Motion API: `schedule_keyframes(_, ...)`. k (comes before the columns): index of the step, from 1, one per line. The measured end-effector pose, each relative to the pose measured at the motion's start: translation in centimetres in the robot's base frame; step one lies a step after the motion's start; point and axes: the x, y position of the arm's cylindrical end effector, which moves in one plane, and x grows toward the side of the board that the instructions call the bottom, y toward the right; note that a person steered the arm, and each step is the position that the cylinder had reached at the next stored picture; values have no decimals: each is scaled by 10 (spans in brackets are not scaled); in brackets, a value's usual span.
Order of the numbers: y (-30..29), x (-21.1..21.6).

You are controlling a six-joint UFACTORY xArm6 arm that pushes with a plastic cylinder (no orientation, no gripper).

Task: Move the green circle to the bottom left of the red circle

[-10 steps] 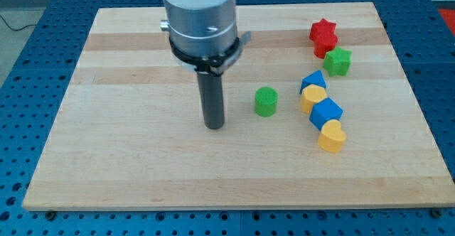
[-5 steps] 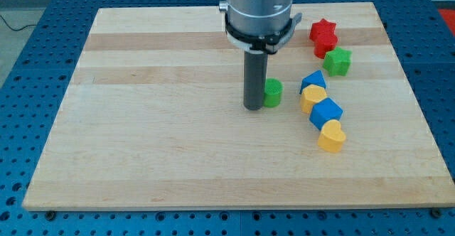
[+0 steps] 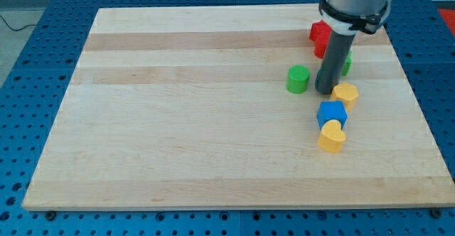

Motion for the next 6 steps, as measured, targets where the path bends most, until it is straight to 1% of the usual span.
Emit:
schedule_keyframes(1, -3, 5)
schedule_keyframes(2, -34, 22)
schedule_keyframes(3, -73, -3)
schedule_keyframes(4, -80, -50)
schedule_keyframes(5, -71, -58)
schedule_keyframes(6, -58, -49)
